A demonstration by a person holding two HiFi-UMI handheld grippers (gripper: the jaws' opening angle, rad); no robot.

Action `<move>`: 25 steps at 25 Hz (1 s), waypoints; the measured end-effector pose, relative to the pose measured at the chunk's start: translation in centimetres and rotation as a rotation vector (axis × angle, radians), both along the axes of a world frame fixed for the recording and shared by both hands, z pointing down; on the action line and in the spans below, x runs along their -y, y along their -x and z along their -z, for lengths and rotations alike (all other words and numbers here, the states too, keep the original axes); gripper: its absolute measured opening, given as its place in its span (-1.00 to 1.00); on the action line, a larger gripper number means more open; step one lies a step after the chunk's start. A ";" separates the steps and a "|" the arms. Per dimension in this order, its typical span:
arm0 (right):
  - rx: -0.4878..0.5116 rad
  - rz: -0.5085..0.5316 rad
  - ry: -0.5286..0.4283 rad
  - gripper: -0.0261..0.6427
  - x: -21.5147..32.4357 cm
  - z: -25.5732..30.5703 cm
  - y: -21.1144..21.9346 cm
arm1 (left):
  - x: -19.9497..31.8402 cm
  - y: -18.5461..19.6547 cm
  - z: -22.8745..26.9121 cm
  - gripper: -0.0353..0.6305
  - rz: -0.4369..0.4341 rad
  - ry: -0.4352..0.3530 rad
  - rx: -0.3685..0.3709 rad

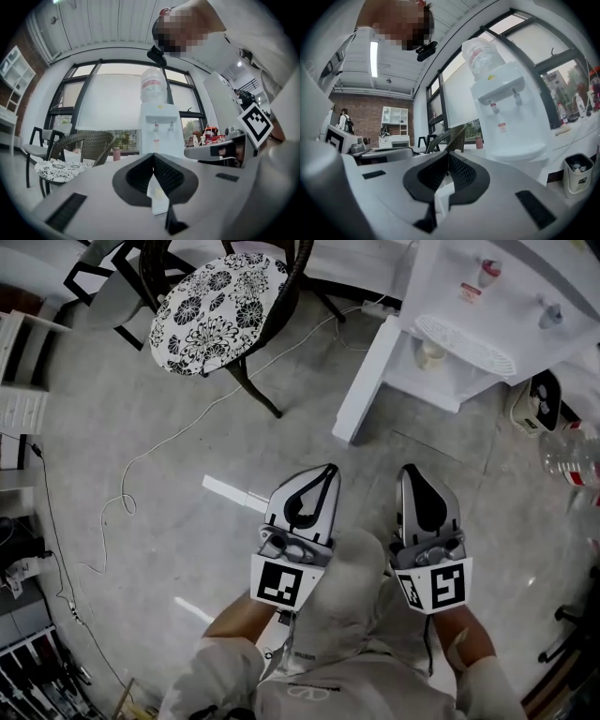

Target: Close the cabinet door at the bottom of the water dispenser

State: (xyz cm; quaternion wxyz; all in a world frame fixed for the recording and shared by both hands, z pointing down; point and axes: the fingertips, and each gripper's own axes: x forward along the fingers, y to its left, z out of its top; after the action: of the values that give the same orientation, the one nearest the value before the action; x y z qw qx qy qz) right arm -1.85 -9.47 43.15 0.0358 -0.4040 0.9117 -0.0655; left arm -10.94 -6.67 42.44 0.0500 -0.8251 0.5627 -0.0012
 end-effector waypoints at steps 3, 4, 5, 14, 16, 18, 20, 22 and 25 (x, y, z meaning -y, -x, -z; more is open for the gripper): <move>0.006 0.009 0.001 -0.87 0.4 -3.3 0.8 | 0.6 0.1 -3.7 -0.87 -0.024 -0.013 0.032; 0.001 0.015 -0.002 -0.87 0.3 -4.4 1.1 | 0.7 0.1 -4.8 -0.87 -0.028 -0.011 0.037; -0.010 0.020 -0.011 -0.87 0.3 -5.4 1.5 | 0.8 0.3 -5.9 -0.87 -0.030 -0.010 0.038; -0.060 0.036 -0.058 -0.87 2.3 -12.0 3.5 | 2.8 1.0 -13.6 -0.69 -0.039 -0.001 0.028; -0.055 0.036 -0.033 -0.87 2.7 -13.6 3.8 | 3.5 0.9 -15.2 -0.61 -0.043 0.003 0.028; -0.059 0.037 -0.009 -0.87 2.8 -15.2 4.1 | 4.1 0.8 -16.7 -0.54 -0.036 0.011 0.034; -0.057 0.030 0.010 -0.87 2.9 -16.4 4.4 | 4.5 1.1 -18.0 -0.47 -0.023 0.033 0.031; -0.034 0.015 0.024 -0.87 3.4 -16.9 4.5 | 4.8 1.4 -19.0 -0.39 -0.012 0.046 0.017; -0.034 0.017 -0.002 -0.87 3.7 -17.2 5.1 | 5.2 1.5 -20.1 -0.33 -0.014 0.050 0.009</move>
State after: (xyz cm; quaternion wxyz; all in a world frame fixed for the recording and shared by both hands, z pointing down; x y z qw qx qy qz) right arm -6.90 -13.12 60.39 0.0202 -0.3972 0.9157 -0.0583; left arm -12.41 -11.92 62.51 0.0320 -0.8300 0.5565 -0.0185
